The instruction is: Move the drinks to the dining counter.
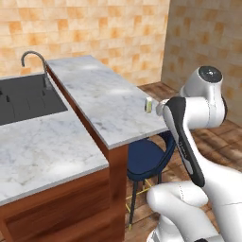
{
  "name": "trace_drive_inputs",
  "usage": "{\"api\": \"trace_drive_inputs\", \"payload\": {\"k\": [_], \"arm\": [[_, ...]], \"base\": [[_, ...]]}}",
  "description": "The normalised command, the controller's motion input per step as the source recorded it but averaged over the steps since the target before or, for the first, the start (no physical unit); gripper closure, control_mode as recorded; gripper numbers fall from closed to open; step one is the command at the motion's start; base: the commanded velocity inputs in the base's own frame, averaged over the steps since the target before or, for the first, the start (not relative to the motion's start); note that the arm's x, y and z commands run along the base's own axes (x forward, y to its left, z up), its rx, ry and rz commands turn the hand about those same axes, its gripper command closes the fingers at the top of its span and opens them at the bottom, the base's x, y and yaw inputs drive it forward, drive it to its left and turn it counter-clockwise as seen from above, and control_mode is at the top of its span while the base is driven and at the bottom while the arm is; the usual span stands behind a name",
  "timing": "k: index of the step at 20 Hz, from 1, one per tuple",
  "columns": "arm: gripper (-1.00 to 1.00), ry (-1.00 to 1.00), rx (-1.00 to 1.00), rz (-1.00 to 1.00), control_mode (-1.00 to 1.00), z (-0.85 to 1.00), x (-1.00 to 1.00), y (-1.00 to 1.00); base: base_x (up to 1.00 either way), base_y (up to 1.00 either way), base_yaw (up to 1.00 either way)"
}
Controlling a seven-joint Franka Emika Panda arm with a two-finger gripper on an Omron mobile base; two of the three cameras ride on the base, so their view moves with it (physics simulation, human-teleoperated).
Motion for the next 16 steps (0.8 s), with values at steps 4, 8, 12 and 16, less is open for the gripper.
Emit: {"api": "trace_drive_inputs", "payload": {"k": [4,8,12,16], "arm": [[-1.00,0.00,0.00,0.00,1.00,0.00,0.00,0.00],[-1.00,0.00,0.00,0.00,1.00,0.00,0.00,0.00],[-1.00,0.00,0.00,0.00,1.00,0.00,0.00,0.00],[-1.00,0.00,0.00,0.00,1.00,0.00,0.00,0.00]], "base": [[-0.41,0.37,0.17],[-0.13,0.63,0.30],[-0.14,0.86,0.52],[-0.38,0.81,0.61]]}}
